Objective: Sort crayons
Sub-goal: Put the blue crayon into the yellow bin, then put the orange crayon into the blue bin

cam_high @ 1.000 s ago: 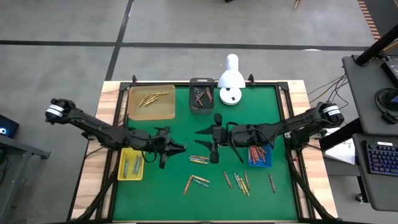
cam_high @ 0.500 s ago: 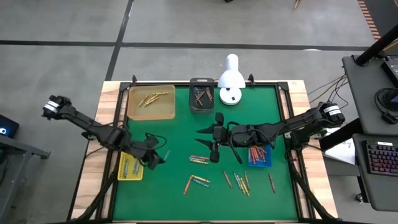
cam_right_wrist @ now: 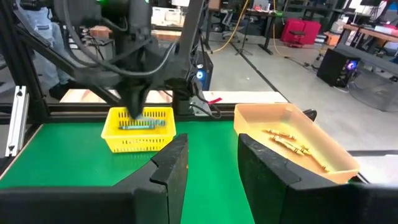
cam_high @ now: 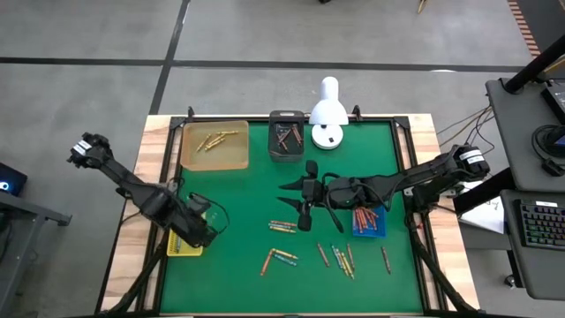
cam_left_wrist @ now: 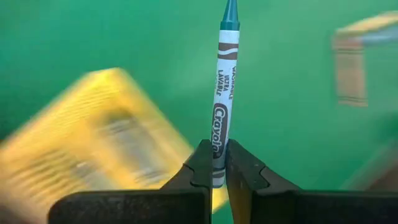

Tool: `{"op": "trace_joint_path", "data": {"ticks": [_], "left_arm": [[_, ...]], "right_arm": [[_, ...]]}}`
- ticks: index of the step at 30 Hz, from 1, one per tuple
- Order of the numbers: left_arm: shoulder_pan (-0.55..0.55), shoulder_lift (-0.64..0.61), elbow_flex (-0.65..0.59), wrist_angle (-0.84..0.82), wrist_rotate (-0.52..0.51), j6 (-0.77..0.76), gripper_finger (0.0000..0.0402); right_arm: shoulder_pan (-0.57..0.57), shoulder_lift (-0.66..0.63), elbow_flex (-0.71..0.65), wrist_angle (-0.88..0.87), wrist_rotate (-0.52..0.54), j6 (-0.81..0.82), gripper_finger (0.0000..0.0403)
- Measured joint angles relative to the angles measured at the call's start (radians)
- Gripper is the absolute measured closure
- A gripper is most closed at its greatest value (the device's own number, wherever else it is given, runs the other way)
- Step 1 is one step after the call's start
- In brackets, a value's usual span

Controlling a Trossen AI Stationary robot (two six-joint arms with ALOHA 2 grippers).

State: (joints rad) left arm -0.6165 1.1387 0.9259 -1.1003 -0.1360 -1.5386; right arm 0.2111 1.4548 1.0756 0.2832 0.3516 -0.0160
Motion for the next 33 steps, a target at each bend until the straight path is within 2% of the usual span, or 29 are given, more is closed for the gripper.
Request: {"op": "trace_joint_path", "data": {"ticks": [2, 5, 9, 15, 24, 33], "left_arm": [[-0.012, 0.054, 0.060, -0.160, 0.016, -0.048, 0.0402], [-0.025, 0.119, 0.089, -0.281, 0.085, -0.085, 0.0402], [-0.024, 0.181, 0.060, -0.290, 0.187, -0.104, 0.0402], [-0.024, 0.257, 0.040, -0.290, 0.256, -0.078, 0.0395], [-0.024, 0.321, 0.040, -0.326, 0.279, -0.042, 0.0361], [-0.024, 0.306, 0.056, -0.330, 0.270, -0.022, 0.0335]], "right_arm": [[0.000, 0.000, 0.000, -0.013, -0.001, 0.014, 0.0273], [0.000, 0.003, 0.000, -0.026, -0.001, 0.016, 0.0269], [0.000, 0.011, 0.000, -0.026, -0.002, 0.016, 0.0268], [0.000, 0.015, 0.000, -0.036, -0.002, 0.016, 0.0275], [0.000, 0.016, 0.000, -0.044, -0.002, 0.016, 0.0264], [0.000, 0.016, 0.000, -0.053, -0.002, 0.017, 0.0267]]}}
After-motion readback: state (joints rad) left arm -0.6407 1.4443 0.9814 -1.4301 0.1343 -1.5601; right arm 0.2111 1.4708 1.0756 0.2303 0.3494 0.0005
